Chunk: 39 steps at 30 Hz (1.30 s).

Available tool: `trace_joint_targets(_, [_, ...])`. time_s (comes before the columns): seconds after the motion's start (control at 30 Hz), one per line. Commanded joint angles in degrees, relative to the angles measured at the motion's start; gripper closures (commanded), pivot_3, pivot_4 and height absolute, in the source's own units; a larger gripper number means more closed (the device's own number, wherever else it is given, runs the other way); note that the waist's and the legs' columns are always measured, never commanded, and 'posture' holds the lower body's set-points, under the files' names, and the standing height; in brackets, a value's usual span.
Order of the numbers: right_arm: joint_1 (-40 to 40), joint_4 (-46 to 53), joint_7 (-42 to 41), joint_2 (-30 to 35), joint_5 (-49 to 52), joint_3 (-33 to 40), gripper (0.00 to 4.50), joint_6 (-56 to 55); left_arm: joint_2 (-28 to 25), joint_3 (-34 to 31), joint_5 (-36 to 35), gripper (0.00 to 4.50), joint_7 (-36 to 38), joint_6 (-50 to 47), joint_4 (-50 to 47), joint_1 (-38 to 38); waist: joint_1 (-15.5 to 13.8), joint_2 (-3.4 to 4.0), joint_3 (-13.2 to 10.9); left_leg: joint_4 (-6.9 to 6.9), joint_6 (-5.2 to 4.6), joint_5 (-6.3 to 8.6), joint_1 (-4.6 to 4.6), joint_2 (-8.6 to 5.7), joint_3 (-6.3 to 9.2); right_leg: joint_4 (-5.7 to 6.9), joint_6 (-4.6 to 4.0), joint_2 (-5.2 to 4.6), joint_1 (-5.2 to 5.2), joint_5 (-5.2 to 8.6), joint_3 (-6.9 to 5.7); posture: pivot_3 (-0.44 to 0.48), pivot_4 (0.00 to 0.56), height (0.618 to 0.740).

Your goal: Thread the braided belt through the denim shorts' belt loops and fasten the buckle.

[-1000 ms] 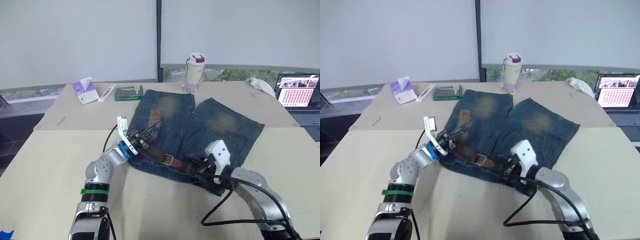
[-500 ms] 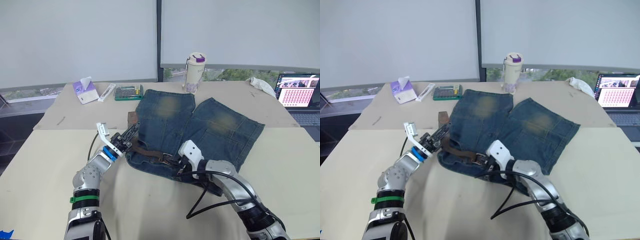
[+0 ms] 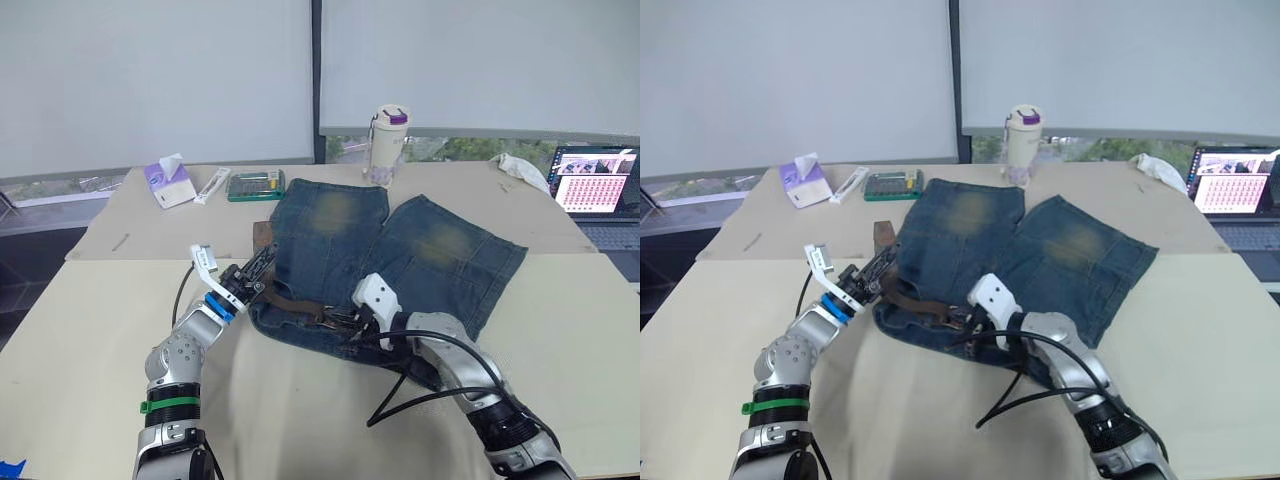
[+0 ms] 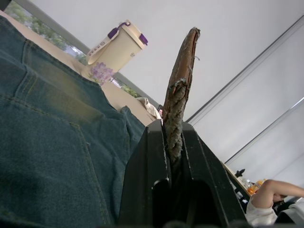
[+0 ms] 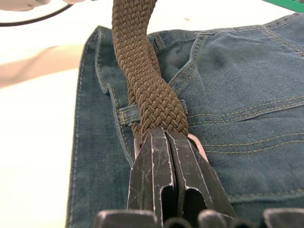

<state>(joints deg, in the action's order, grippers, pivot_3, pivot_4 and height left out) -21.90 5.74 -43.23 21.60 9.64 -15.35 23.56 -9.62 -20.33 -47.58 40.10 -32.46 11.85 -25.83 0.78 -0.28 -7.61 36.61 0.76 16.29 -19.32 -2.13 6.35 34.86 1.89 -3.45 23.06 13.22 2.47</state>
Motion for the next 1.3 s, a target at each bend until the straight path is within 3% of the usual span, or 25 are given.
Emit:
trace_joint_targets(0.03, [-0.5,3.5,-0.7,0.0,3.1,3.1,4.48,0.6,-0.1,-0.3,-1.3,4.50,0.1,0.3,-2.2,-0.1,0.1,0.00,0.0,0.00,0.00,0.00,0.01,0.01,-0.01,0.01,0.00,0.01,0.00,0.00,0.00,0.000,0.150,0.740])
trace_joint_targets(0.6, [-3.3,-7.9,-2.6,-1.1,-3.4,-3.5,4.48,-2.9,-0.6,-0.3,-1.3,4.50,0.0,0.3,-2.5,-0.7,0.1,-0.02,0.0,0.00,0.03,-0.02,0.04,0.02,-0.03,0.08,-0.01,0.03,0.01,0.00,0.00,0.000,0.150,0.740])
trace_joint_targets(0.87, [-3.2,-8.3,-4.8,-0.4,-5.2,-6.0,4.48,-1.0,-1.1,-0.9,-1.5,4.50,-0.7,0.5,-2.5,-0.7,0.2,-0.07,0.1,0.00,0.04,-0.02,0.07,0.04,-0.03,0.11,-0.02,0.04,0.00,0.00,0.00,0.000,0.150,0.740])
trace_joint_targets(1.07, [-3.9,-10.9,-3.2,0.4,-8.0,-7.1,4.48,5.3,-1.1,-2.1,-2.9,4.50,0.1,1.3,-2.7,-2.0,0.2,-0.13,0.2,0.00,0.04,-0.02,0.10,0.04,-0.02,0.12,-0.02,0.04,-0.02,0.00,0.00,0.000,0.150,0.740])
trace_joint_targets(1.3, [-4.6,-10.7,-5.1,2.3,-8.6,-10.2,4.48,12.7,-1.3,-5.4,-9.5,4.50,1.6,0.6,-4.2,-2.0,0.2,-0.19,0.5,0.01,0.04,-0.03,0.15,0.04,-0.02,0.13,-0.03,0.03,-0.07,0.00,0.00,0.000,0.150,0.740])
